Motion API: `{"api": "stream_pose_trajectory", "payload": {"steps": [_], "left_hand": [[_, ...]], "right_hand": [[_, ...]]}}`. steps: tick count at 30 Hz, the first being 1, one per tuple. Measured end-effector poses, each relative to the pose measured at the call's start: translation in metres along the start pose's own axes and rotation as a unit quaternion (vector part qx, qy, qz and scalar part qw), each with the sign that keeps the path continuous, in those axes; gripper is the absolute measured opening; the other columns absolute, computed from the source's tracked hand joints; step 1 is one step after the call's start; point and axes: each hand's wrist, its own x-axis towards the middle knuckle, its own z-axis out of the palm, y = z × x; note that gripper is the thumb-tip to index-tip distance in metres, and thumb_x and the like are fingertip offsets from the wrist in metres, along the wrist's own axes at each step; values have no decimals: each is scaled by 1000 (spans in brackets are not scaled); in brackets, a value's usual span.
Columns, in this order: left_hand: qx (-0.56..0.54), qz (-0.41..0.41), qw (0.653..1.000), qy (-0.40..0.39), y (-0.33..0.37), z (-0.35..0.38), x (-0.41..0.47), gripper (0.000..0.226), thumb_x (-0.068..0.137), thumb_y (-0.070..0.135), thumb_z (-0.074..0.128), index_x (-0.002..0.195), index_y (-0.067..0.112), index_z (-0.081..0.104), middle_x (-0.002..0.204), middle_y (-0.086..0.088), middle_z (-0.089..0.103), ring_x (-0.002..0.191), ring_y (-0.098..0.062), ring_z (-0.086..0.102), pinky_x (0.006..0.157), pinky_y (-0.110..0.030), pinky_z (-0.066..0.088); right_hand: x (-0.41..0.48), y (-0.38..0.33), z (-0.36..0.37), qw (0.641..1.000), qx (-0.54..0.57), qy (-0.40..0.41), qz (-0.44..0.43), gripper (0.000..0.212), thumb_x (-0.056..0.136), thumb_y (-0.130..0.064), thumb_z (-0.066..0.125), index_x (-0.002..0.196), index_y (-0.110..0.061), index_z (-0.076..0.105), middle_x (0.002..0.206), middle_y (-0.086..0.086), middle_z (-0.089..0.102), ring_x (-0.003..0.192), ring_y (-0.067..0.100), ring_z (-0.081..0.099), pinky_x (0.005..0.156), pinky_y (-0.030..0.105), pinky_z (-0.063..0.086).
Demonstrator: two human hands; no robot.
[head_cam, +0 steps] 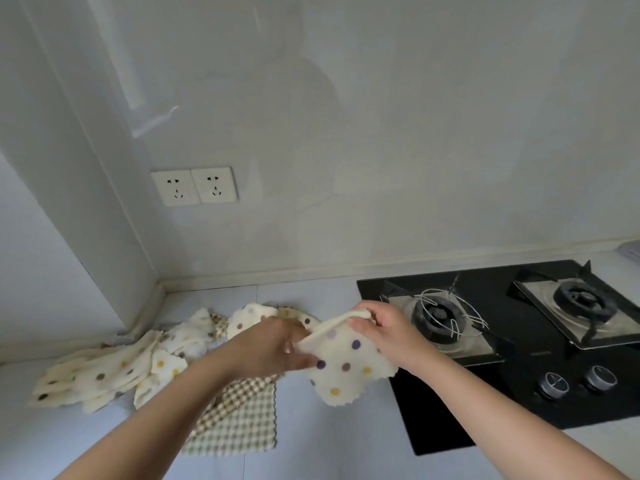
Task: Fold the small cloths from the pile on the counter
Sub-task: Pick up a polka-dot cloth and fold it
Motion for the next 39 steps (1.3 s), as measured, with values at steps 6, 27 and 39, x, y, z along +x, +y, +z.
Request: {"api": "stream_pose_trajectory", "payload": {"steps": [6,27,39], "left_hand": [[-78,-51,979,-183,17,-44,8,21,83,42,70,96,26,73,83,11,70,75,-4,63,73,-22,49],[-32,-279,915,-288,52,-48,43,40,96,36,57,129,14,51,121,-12,66,92,-31,71,82,-37,57],[-9,-189,975,-119,65,-26,30,15,90,24,65,100,20,55,77,17,65,65,-13,68,68,-30,57]], "right_hand": [[12,-15,13,995,-12,89,-46,21,98,-22,55,78,-20,58,59,-10,55,57,2,53,59,20,39],[21,-45,29,856,-302,141,-395,26,74,-6,48,92,-20,60,65,-7,62,44,14,48,36,21,34],[33,-35,-15,857,-307,202,-361,27,76,-7,43,93,-18,60,61,-5,59,41,19,46,37,18,32]]}}
